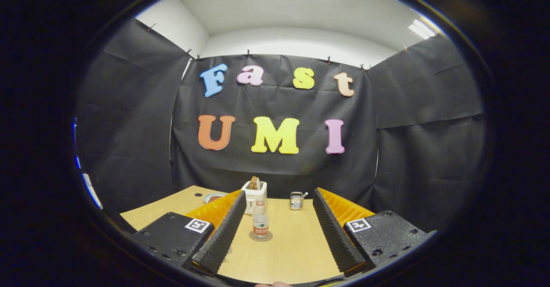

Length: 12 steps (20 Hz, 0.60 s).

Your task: Take the bottle from table, then pour the juice into the cup, finally place the bottle on the coaster

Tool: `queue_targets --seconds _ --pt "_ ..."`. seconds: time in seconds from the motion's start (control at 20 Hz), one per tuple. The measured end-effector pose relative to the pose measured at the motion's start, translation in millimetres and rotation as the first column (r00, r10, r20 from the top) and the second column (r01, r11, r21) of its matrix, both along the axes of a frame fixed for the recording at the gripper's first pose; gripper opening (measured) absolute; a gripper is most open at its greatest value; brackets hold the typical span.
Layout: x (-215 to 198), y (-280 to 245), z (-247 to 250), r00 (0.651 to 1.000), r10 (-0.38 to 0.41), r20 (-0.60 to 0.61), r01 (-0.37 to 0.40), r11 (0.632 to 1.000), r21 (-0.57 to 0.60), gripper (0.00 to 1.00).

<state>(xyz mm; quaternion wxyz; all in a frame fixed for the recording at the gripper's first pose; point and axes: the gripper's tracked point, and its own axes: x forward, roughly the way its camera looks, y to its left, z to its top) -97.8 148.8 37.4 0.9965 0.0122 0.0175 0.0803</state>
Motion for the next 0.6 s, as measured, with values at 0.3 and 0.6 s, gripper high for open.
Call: queue_targets --seconds 0.3,0.6 --pt "-1.1 10.5 3.8 1.0 0.008 0.009 -0.008 1.0 0.002 0.99" --pt "-1.1 20.6 6.6 1.0 0.021 0.023 -0.021 1.0 0.003 1.0"
